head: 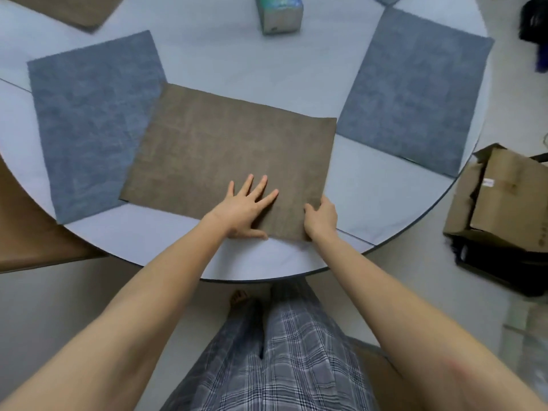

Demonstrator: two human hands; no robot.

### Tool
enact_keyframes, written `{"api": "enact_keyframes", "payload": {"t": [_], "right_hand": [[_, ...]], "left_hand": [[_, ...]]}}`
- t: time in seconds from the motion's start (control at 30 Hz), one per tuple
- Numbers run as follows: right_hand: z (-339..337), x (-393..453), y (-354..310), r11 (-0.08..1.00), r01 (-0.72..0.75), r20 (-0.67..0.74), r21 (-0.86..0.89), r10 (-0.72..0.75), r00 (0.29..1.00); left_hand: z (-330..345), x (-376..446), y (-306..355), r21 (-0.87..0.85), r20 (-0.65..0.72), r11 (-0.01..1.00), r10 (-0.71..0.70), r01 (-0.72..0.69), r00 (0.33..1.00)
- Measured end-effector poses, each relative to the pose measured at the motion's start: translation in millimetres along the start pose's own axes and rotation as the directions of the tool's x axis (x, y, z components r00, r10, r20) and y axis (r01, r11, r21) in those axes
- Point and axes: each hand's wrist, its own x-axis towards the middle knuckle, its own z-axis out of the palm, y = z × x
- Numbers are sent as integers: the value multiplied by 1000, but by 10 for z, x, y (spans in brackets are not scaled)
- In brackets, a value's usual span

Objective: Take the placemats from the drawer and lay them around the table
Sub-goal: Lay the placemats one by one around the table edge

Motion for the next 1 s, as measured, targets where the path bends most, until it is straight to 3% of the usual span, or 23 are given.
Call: {"api": "enact_keyframes", "payload": {"t": [0.17,0.3,0.43,0.6,0.7,1.0], "right_hand": [[-90,-82,-120,971,149,-39,-185,-159,987],[-214,-119,-146,937,142,-62,-320,-170,983],[-389,-138,-22,875,111,-156,-472,-206,966],[-608,-24,273,877,218,-109,-429,-290,951],[-666,2,410,852,272,-56,-447,-330,942],[-716,-4,516,893,276,-82,-355,-324,943]], "left_hand": [[128,-203,72,150,-138,989,15,6,990],[50,-281,247,98,-106,995,-25,36,994],[54,-313,619,93,-75,993,78,-71,994],[243,-295,918,65,-34,969,241,-238,970],[317,-311,900,68,-21,968,243,-241,970],[289,-331,864,101,-13,975,198,-196,980]]}}
